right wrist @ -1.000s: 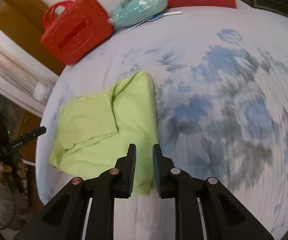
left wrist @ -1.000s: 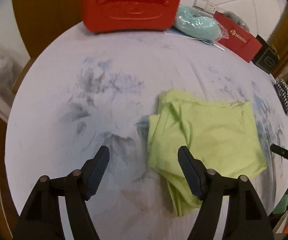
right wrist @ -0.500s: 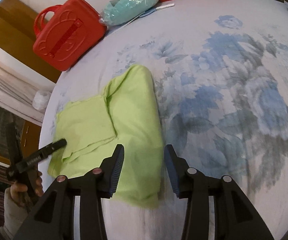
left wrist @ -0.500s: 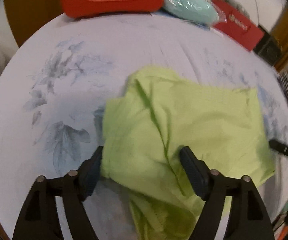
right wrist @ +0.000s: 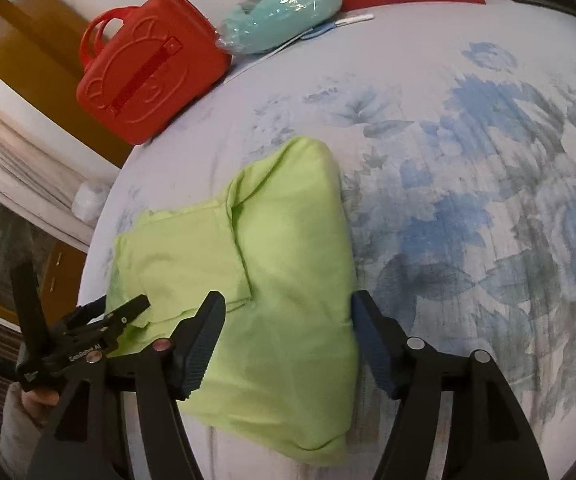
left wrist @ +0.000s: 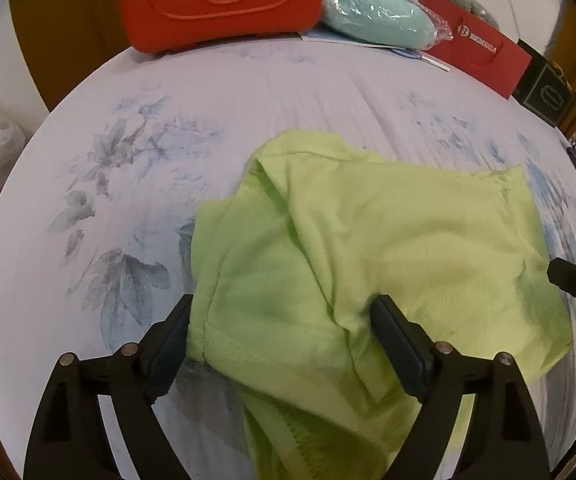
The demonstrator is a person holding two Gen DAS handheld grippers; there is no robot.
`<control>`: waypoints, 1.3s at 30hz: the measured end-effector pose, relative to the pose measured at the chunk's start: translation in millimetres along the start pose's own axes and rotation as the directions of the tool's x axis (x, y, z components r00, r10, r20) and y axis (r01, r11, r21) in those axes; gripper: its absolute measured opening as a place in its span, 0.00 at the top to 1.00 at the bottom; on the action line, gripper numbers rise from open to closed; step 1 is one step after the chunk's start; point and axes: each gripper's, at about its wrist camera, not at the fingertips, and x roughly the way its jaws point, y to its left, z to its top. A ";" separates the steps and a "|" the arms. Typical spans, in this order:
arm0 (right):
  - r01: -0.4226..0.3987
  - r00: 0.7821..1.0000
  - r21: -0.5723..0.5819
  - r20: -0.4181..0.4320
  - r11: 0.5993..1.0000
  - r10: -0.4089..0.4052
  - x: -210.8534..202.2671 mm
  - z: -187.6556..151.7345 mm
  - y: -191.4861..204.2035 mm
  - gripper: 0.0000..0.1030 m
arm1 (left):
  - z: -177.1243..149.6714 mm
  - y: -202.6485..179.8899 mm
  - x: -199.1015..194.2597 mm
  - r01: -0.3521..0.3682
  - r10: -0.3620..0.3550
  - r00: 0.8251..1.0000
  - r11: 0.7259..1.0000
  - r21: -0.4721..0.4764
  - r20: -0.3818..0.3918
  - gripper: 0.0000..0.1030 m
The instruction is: Fold clothes
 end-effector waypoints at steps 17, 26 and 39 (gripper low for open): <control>0.079 0.997 -0.063 0.024 0.995 -0.077 0.3 10.3 12.6 0.63 | 4.5 2.8 -9.3 0.064 -0.064 0.998 0.998 -0.015 -0.014 0.49; 0.029 0.998 -0.074 -0.046 0.997 -0.032 17.1 22.7 9.9 0.63 | 4.7 -1.5 -9.4 0.053 -0.053 0.999 0.999 -0.003 -0.011 0.49; 0.104 0.994 -0.172 0.000 0.980 -0.106 22.7 36.4 14.8 0.52 | 4.3 -3.2 -9.2 0.055 -0.055 0.998 0.998 0.001 -0.004 0.46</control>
